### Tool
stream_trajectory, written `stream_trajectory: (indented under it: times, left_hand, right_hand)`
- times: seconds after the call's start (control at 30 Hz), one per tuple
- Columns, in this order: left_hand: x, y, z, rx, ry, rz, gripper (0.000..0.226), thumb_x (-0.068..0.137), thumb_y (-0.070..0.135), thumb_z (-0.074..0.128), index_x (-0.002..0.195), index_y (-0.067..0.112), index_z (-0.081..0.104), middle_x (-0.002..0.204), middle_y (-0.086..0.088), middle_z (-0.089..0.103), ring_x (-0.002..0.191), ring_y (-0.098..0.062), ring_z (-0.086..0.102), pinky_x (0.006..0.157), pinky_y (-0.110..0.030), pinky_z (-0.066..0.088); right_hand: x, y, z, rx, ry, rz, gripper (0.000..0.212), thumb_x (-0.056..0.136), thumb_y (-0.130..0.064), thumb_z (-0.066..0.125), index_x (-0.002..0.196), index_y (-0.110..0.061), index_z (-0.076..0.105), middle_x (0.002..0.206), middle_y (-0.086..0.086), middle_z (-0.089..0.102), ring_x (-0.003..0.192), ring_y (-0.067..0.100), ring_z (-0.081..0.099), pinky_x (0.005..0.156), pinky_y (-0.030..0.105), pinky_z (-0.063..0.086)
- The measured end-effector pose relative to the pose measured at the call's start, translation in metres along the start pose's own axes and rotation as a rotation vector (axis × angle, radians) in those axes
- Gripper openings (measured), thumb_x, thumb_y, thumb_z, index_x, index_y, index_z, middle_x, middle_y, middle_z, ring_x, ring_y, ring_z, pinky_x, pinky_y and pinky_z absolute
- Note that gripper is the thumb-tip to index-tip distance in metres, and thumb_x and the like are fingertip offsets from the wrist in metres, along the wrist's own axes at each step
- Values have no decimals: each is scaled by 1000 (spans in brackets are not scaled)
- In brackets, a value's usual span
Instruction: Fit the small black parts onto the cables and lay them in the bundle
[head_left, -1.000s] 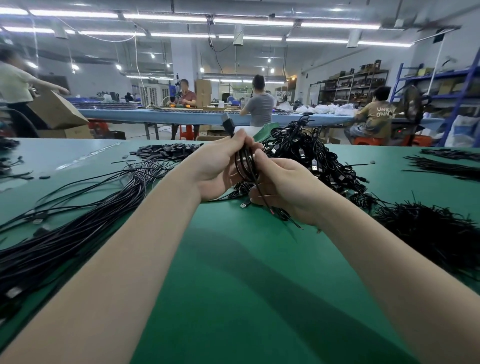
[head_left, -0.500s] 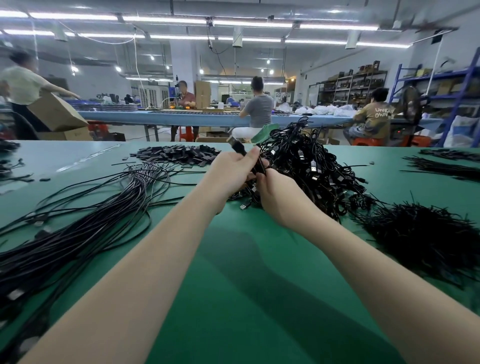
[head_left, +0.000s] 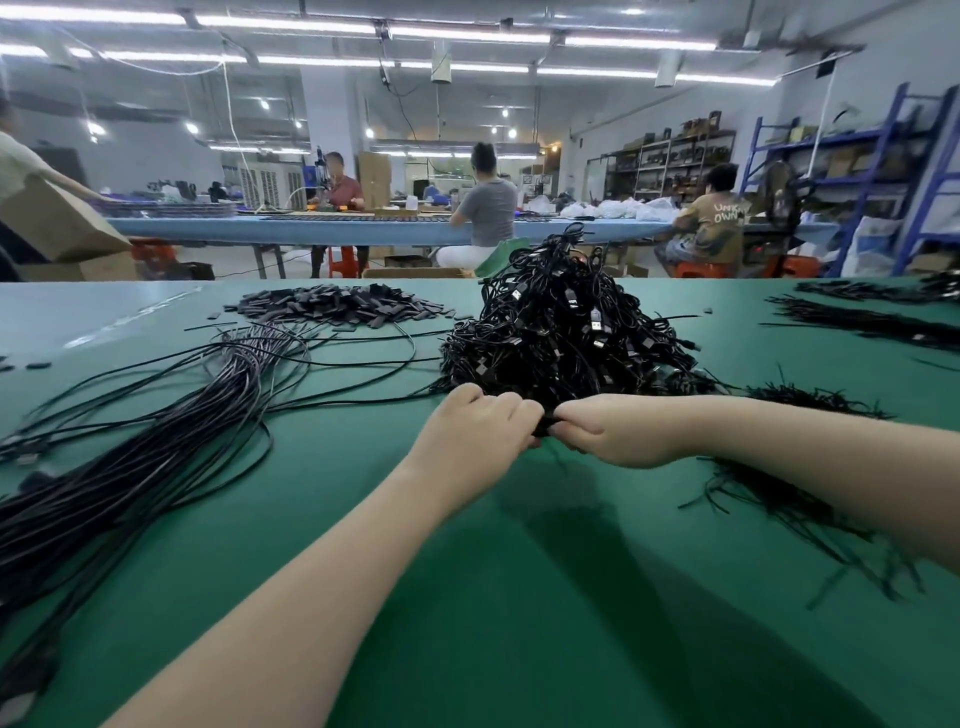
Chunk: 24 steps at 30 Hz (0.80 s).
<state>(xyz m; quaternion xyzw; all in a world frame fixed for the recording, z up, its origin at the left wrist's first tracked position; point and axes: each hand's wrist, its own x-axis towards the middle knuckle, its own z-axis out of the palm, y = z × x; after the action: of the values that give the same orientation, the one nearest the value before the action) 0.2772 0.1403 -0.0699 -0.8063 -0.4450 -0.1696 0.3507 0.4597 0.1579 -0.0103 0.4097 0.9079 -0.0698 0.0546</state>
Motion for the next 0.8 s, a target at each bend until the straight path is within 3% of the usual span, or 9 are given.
stream_trajectory:
  times: [0.07, 0.13, 0.2, 0.23, 0.33, 0.47, 0.6, 0.73, 0.8]
  left_hand:
    - [3, 11, 3, 25, 42, 8, 26, 91, 28, 43, 73, 19, 60, 63, 5, 57, 52, -17, 57, 54, -28, 40]
    - [1, 18, 4, -31, 0, -73, 23, 94, 24, 45, 74, 18, 55, 66, 2, 59, 56, -21, 60, 56, -30, 36]
    - [-5, 18, 9, -139, -116, -228, 20, 100, 27, 37, 82, 20, 42, 81, -1, 62, 71, -27, 62, 63, -32, 28]
    - [-9, 16, 14, -185, -144, -322, 19, 102, 29, 31, 85, 21, 36, 87, 0, 61, 77, -28, 60, 64, -32, 26]
    - [-17, 7, 25, -414, -163, -586, 25, 104, 30, 27, 82, 18, 30, 81, 3, 48, 79, -32, 56, 65, -33, 31]
    - [-14, 5, 29, -603, -160, -692, 32, 103, 30, 28, 72, 20, 29, 71, 3, 46, 67, -24, 49, 58, -35, 30]
    - [-15, 5, 27, -623, -145, -702, 33, 102, 30, 29, 71, 16, 31, 66, -1, 49, 57, -18, 44, 50, -31, 24]
    - [-16, 5, 24, -638, -153, -723, 34, 101, 31, 29, 72, 14, 33, 66, -2, 50, 58, -20, 45, 50, -31, 25]
    - [-16, 4, 24, -649, -160, -726, 35, 102, 32, 28, 73, 14, 34, 67, -2, 51, 61, -21, 48, 51, -32, 27]
  right_hand:
    - [-5, 9, 3, -328, 27, -38, 31, 103, -40, 25, 88, -18, 40, 85, -2, 53, 75, 19, 53, 73, 35, 43]
    - [-7, 24, -9, -655, 89, -40, 39, 99, -53, 26, 113, -22, 46, 106, -5, 59, 97, 19, 60, 83, 37, 46]
    - [-14, 46, -36, -728, 118, 108, 60, 91, -65, 35, 136, -26, 40, 125, -4, 56, 108, 17, 59, 76, 30, 47]
    - [-20, 58, -50, -746, 119, 226, 63, 88, -67, 39, 137, -27, 41, 125, -4, 57, 106, 17, 59, 69, 28, 47]
    - [-44, 101, -75, -810, 52, 585, 50, 90, -64, 42, 110, -23, 62, 104, -6, 62, 93, 17, 61, 72, 33, 53]
    - [-68, 144, -55, -576, 87, 780, 53, 92, -60, 42, 69, -14, 55, 71, -3, 55, 67, 17, 57, 71, 35, 56]
    - [-75, 162, -33, -322, 157, 788, 49, 88, -57, 55, 81, -11, 72, 74, 0, 66, 70, 19, 64, 71, 35, 58]
    - [-71, 161, -30, -255, 204, 764, 48, 86, -57, 59, 58, -18, 60, 60, -1, 58, 60, 18, 57, 61, 29, 52]
    - [-69, 160, -32, -247, 172, 773, 39, 85, -55, 61, 77, -18, 71, 68, -4, 61, 71, 18, 59, 71, 33, 56]
